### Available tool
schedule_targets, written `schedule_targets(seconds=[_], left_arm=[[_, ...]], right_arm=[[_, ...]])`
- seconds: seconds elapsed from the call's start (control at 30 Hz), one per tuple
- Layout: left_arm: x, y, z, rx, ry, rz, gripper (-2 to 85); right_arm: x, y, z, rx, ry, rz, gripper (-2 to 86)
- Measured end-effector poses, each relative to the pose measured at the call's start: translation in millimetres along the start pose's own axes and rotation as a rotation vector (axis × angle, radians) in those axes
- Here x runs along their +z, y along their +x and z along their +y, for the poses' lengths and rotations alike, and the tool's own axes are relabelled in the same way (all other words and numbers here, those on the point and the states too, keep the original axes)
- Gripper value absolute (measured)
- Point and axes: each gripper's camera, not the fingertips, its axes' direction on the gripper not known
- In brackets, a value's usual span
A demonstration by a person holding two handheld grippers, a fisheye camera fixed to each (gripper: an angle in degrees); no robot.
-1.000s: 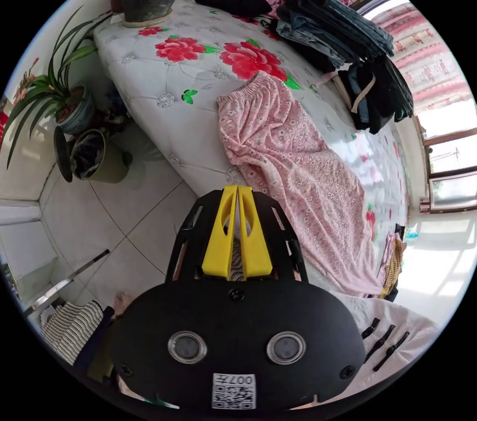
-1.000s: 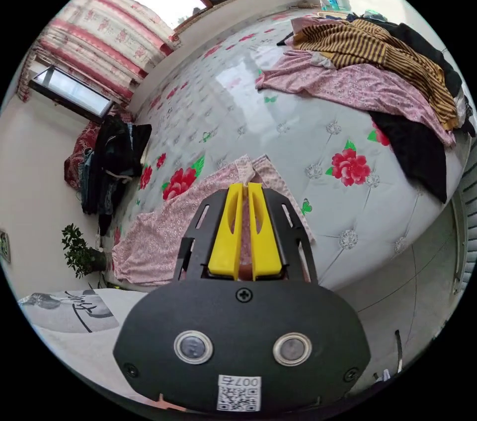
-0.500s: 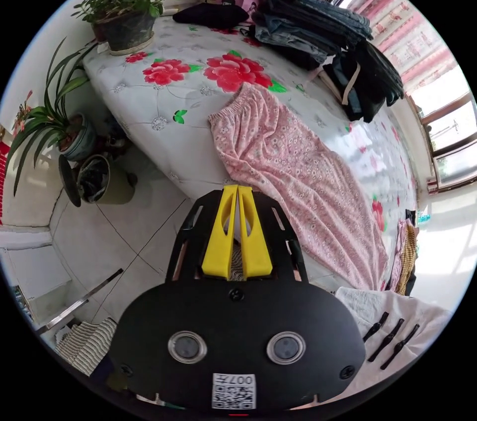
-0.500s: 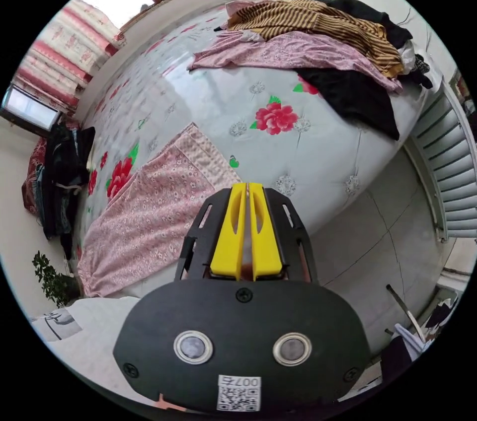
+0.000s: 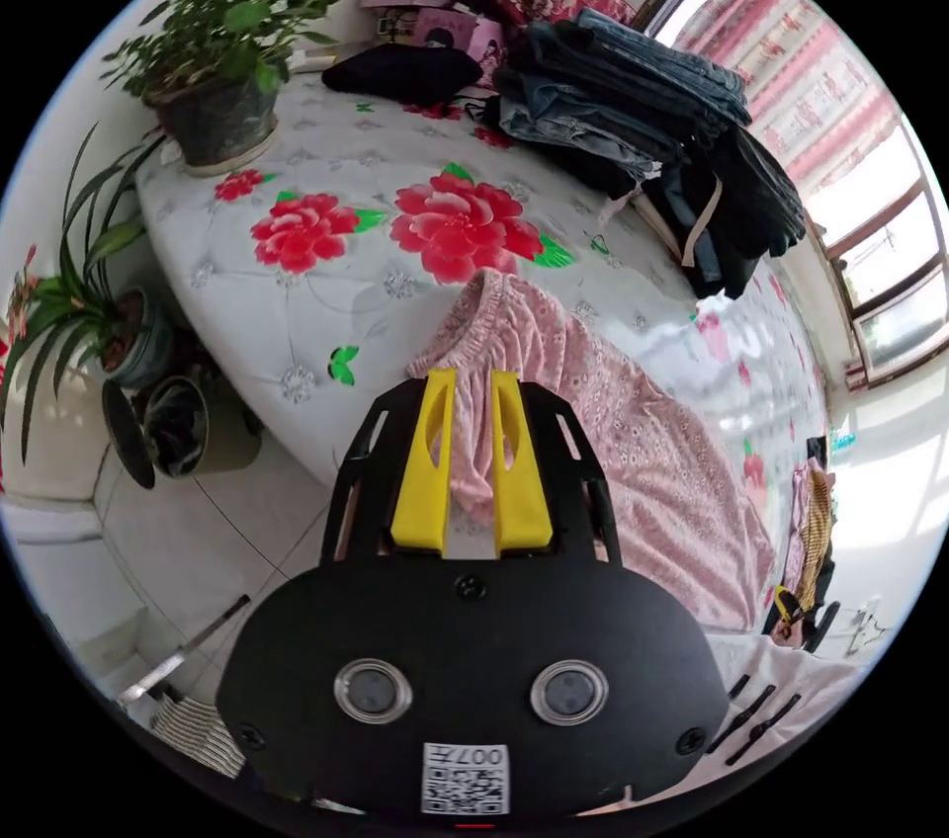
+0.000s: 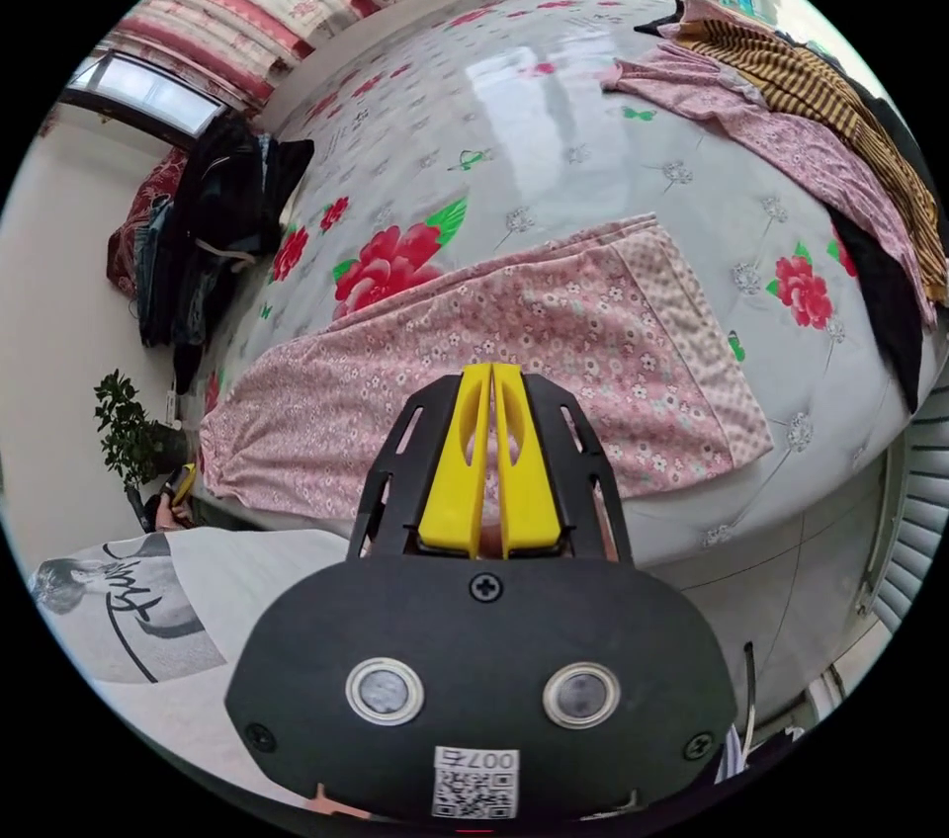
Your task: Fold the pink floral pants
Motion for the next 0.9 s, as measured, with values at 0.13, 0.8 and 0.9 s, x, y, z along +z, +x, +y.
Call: schedule_targets(seconds=[0.13, 0.8, 0.9], left_arm=[[44, -7, -34, 0.047, -0.07, 0.016, 9.2], [54, -101, -35, -0.053, 0.008, -0.047, 4.8], [22, -93, -23, -0.022, 0.095, -0.077, 5.0]], right_arm=[[34, -22, 2, -0.023, -0.055, -0.02, -0.3], [176, -32, 34, 0.021, -0.204, 0.238, -0.1], [164, -59, 35, -0.089, -0.072, 0.15, 0.4]])
